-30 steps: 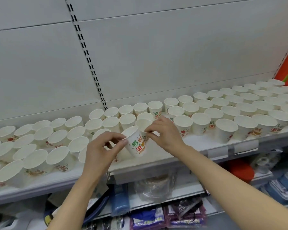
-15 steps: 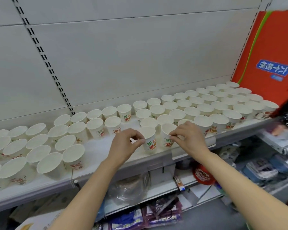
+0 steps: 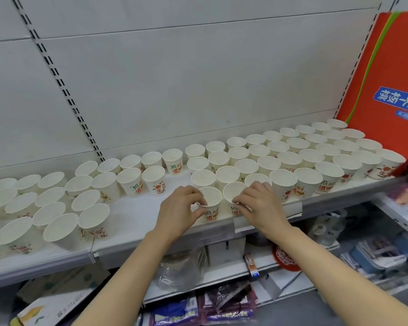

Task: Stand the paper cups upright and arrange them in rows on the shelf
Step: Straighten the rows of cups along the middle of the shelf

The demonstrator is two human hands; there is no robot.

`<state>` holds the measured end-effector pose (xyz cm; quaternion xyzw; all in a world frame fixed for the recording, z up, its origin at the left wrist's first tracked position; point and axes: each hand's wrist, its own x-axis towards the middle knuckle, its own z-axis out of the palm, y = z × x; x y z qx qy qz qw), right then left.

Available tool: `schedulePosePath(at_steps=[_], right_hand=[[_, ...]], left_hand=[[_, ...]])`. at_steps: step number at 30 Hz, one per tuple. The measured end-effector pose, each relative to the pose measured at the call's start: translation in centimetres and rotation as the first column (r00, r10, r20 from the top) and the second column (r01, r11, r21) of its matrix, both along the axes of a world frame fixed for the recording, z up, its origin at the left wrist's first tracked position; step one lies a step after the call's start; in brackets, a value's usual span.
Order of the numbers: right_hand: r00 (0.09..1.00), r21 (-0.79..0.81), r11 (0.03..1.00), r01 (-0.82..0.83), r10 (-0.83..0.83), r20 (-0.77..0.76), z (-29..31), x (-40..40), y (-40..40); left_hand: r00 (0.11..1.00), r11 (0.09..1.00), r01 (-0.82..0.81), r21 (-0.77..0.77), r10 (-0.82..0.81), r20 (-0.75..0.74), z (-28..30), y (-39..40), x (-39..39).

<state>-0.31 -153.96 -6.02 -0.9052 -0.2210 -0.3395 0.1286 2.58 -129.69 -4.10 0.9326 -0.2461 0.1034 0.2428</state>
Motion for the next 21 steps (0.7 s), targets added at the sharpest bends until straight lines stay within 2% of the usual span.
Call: schedulePosePath(at_steps=[7,11,14,18,21], right_hand=[[0.999,0.062,0.997,-0.044,0.043,0.028,-0.3,0.5,0.7],[0.99,0.147,0.987,-0.063,0.043,0.134,0.9,1.1,1.3],[0.983,0.136,0.987,-0.084,0.059,0.174,2.5,2.9,2.9],[0.986,0.066,0.994,-0.082,0.071,0.153,3.9,7.2,6.2],[0.997,0.022,0.999,-0.037,0.035,0.062,4.4,11.1,8.9]], left_hand=[[0.999,0.999,-0.04,-0.006,0.04,-0.008,0.8,0.8,-0.9],[0.958,0.961,-0.273,-0.046,0.276,0.078,1.7,4.6,0.1],[0.908,0.909,-0.415,0.046,0.411,0.085,2.4,7.9,2.9],[0.935,0.909,-0.351,0.225,0.352,0.038,2.8,9.1,7.1],[0.965,0.922,-0.246,0.3,0.263,-0.018,2.6,8.9,9.0]])
